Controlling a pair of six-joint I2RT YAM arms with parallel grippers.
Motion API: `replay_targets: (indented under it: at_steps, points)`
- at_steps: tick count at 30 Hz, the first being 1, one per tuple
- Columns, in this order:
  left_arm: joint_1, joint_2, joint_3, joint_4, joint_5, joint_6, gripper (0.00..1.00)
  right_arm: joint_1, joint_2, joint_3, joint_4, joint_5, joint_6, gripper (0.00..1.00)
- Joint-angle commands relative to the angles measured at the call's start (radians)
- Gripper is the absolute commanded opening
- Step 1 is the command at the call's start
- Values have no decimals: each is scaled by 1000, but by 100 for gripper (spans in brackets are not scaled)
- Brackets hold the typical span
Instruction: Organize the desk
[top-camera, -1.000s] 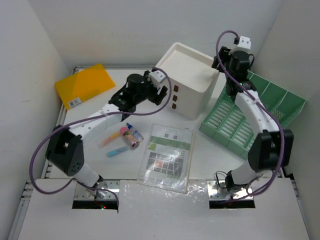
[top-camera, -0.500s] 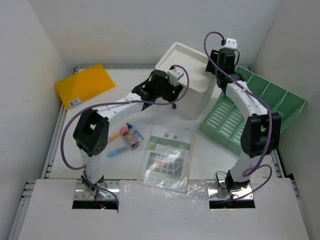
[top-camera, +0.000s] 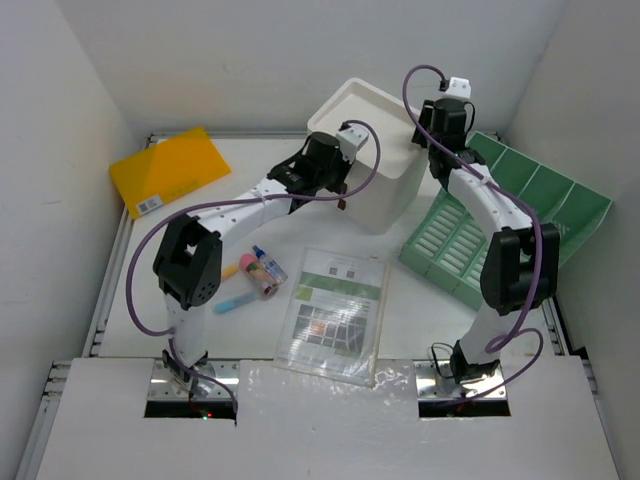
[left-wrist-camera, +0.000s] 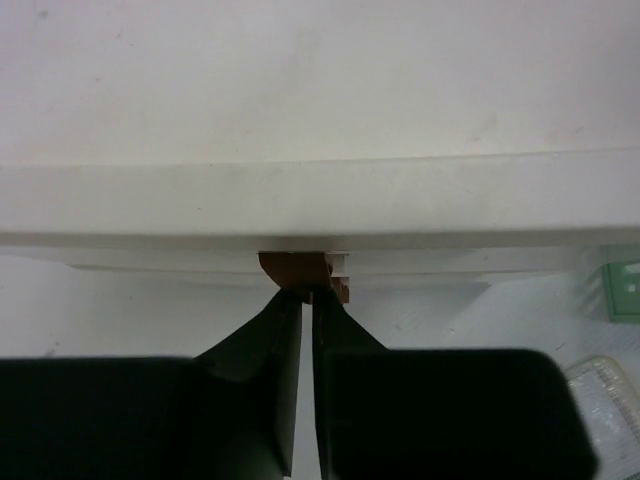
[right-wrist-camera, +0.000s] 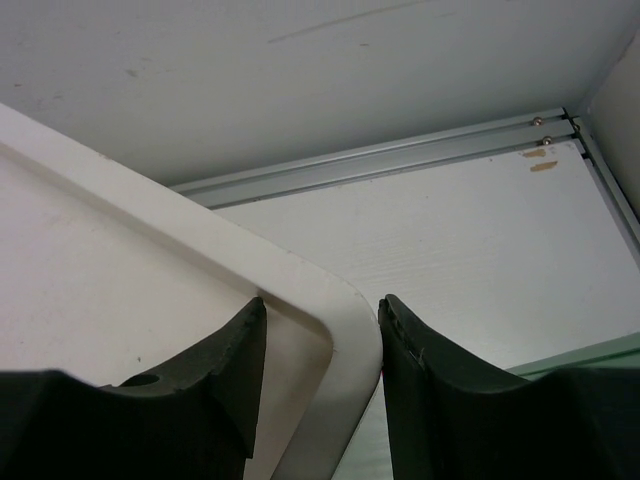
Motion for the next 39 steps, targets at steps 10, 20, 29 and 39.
replay_targets:
  at_steps: [10,20,29,39]
  points:
    - [-11,-247,-202,66,-90,151,0,18,59,8,-17,66,39,0]
    - [-11,-438,-402,44,-22,203,0,20,38,-14,13,100,84,0]
    - [-11,-233,-234,203,84,149,77,24,44,-15,16,86,70,0]
    - [18,-110,-115,219,111,91,69,23,44,-52,54,62,32,0]
